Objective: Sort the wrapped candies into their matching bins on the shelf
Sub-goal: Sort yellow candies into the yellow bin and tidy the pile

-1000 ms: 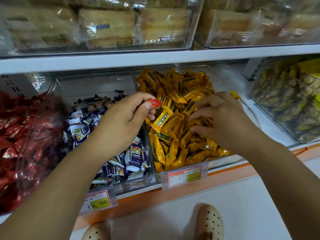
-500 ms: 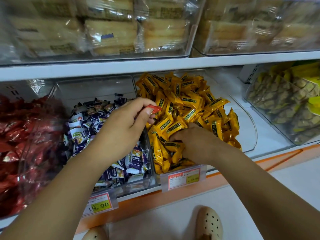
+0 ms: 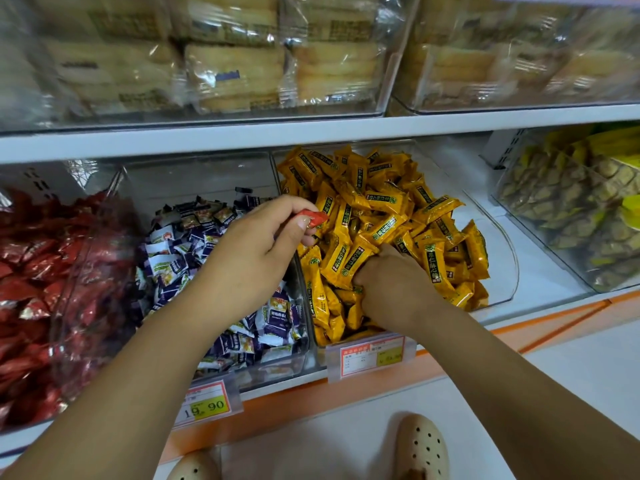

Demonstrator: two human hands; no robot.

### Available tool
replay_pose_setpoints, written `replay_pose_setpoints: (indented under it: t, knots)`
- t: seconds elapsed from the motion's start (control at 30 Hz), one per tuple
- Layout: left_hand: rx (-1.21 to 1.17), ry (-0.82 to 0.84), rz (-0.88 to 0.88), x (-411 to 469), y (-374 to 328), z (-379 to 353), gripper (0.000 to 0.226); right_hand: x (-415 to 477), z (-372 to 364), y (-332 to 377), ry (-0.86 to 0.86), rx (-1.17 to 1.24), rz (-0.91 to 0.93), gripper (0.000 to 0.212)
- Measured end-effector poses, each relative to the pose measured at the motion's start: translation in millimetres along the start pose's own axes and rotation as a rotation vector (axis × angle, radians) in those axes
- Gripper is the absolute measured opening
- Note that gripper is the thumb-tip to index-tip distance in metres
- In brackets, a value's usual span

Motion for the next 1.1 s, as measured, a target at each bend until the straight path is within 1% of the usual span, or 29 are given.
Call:
replay_pose_setpoints:
  t: [0.13, 0.2, 0.23, 0.3, 0.4, 0.43, 0.47, 0.57, 0.7, 0.77, 0.83, 0.87, 0.93, 0.97, 1.03, 1.07, 1.1]
  knots:
    - [-0.003, 0.008, 0.000, -0.6, -1.2, 0.3, 0.023, 0.4, 0.3, -2.1, -0.016, 0.051, -0.005, 0.024]
    - [-0.010, 0.008, 0.004, 0.8, -2.3, -0.4, 0.023, -0.8, 1.5, -6.1, -0.032, 0.106, -0.019, 0.030]
    - [-0.019, 0.006, 0.009, 0.5, -2.8, -0.4, 0.023, -3.0, 1.9, -8.8, -0.049, 0.176, -0.040, 0.033]
    - [-0.034, -0.002, 0.009, -0.6, -3.3, 3.5, 0.023, -6.1, 9.4, -12.1, -0.118, 0.320, -0.036, 0.030]
    - [-0.004, -0.002, 0.021, -1.9, -3.5, 0.3, 0.022, -10.8, 19.1, -21.9, -0.181, 0.406, -0.004, 0.013]
    - [0.026, -0.017, 0.023, -2.7, -4.0, 0.0, 0.022, -12.2, 23.0, -25.1, -0.201, 0.445, -0.005, 0.007]
    - [0.057, -0.043, 0.018, -3.2, -5.4, 0.7, 0.023, -13.8, 28.1, -27.3, -0.225, 0.502, -0.007, 0.005]
    - [0.055, -0.078, 0.001, -3.0, -12.5, 0.5, 0.020, -18.3, 42.0, -35.7, -0.280, 0.731, -0.053, 0.010]
    - [-0.039, -0.012, 0.017, -3.7, -18.1, -5.1, 0.017, -21.2, 52.2, -35.5, -0.310, 0.952, -0.070, 0.011]
    - [-0.076, 0.043, 0.031, -5.0, -20.8, -6.8, 0.022, -21.2, 54.9, -31.5, -0.304, 1.054, -0.039, 0.012]
    - [-0.065, 0.106, 0.058, -5.5, -23.8, -8.4, 0.023, -20.4, 56.4, -27.5, -0.290, 1.133, -0.007, 0.012]
    - [-0.033, 0.137, 0.057, -4.7, -24.4, -10.1, 0.027, -20.1, 57.0, -25.5, -0.285, 1.169, 0.005, 0.011]
    - [0.057, 0.155, 0.020, -1.3, -23.2, -13.9, 0.047, -19.1, 58.0, -20.6, -0.280, 1.256, 0.019, 0.010]
    - [0.089, 0.138, 0.001, 0.5, -22.4, -15.1, 0.048, -18.5, 58.8, -18.1, -0.273, 1.305, 0.023, 0.010]
    - [0.100, 0.077, -0.007, 2.8, -20.4, -13.5, 0.033, -17.1, 60.7, -17.1, -0.251, 1.371, 0.022, 0.008]
    - [0.090, 0.054, 0.005, 3.4, -18.0, -12.5, 0.027, -16.9, 62.2, -19.3, -0.235, 1.358, 0.011, 0.008]
    - [0.078, 0.043, 0.016, 3.7, -16.0, -11.9, 0.023, -17.1, 63.6, -23.2, -0.212, 1.286, -0.006, 0.009]
Point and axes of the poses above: each hand's wrist, its own x-axis towards the middle knuckle, its own z-axis out of the back of the hand, y = z × x, the point moved 4 cm from there along x, towards the middle knuckle, and after that the axes turned 5 degrees about x, right-handed, at the moved point
